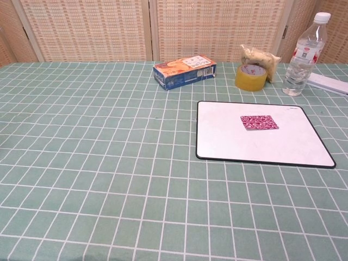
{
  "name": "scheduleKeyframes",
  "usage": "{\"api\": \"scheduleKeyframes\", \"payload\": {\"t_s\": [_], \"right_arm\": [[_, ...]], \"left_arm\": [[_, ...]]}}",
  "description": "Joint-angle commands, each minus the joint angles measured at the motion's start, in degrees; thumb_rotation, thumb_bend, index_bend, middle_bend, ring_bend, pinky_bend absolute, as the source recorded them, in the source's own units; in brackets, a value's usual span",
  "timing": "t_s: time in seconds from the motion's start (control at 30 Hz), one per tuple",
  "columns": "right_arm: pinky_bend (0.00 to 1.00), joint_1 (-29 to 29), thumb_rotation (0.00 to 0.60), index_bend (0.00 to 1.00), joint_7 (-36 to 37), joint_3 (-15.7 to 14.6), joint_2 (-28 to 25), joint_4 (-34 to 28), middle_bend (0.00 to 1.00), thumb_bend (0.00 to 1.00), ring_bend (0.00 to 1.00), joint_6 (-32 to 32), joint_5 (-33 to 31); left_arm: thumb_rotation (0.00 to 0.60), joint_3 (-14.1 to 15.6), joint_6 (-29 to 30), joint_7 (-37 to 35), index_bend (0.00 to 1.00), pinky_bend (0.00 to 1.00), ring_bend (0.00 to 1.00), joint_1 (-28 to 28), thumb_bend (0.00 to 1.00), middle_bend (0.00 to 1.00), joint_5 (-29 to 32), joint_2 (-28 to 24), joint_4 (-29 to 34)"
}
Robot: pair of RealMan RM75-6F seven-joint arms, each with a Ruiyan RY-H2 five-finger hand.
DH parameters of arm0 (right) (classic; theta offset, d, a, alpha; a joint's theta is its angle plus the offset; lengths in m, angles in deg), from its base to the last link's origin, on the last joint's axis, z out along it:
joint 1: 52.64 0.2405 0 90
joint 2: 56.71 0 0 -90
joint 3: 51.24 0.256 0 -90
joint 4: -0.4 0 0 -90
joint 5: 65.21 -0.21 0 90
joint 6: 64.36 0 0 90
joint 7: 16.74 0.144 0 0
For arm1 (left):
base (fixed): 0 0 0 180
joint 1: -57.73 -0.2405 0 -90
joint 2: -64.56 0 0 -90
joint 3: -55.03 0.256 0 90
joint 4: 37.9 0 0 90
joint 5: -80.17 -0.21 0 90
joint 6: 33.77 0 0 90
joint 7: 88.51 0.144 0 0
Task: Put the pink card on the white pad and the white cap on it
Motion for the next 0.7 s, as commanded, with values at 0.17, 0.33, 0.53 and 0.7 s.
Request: {"api": "scheduleKeyframes", "payload": {"t_s": [0.17, 0.33, 0.53, 0.7], "right_arm": [[0.61, -3.42, 0.6, 0.53, 14.75, 2.32, 6.79, 15.23, 0.88, 0.0, 0.73, -9.58, 10.63], [0.61, -3.32, 0.6, 0.54, 17.51, 2.85, 8.0, 17.48, 0.88, 0.0, 0.73, -10.36, 13.5], [0.61, -2.18, 0.6, 0.55, 23.73, 4.05, 9.21, 18.96, 0.88, 0.0, 0.73, -9.83, 20.91], [0.61, -1.36, 0.6, 0.55, 25.92, 4.46, 9.81, 20.05, 0.88, 0.02, 0.73, -10.44, 23.72]], "left_arm": [[0.6, -0.4, 5.42, -2.13, 0.0, 0.0, 0.0, -0.28, 0.17, 0.0, -3.46, 2.79, -3.1], [0.6, -0.48, 5.99, -2.4, 0.0, 0.0, 0.0, -0.26, 0.17, 0.0, -3.75, 3.52, -4.2], [0.6, -0.16, 5.03, -3.49, 0.0, 0.0, 0.0, 0.22, 0.17, 0.0, -3.67, 3.65, -5.08], [0.6, 0.08, 5.51, -4.23, 0.0, 0.0, 0.0, 0.23, 0.17, 0.0, -4.09, 3.76, -5.65]]}}
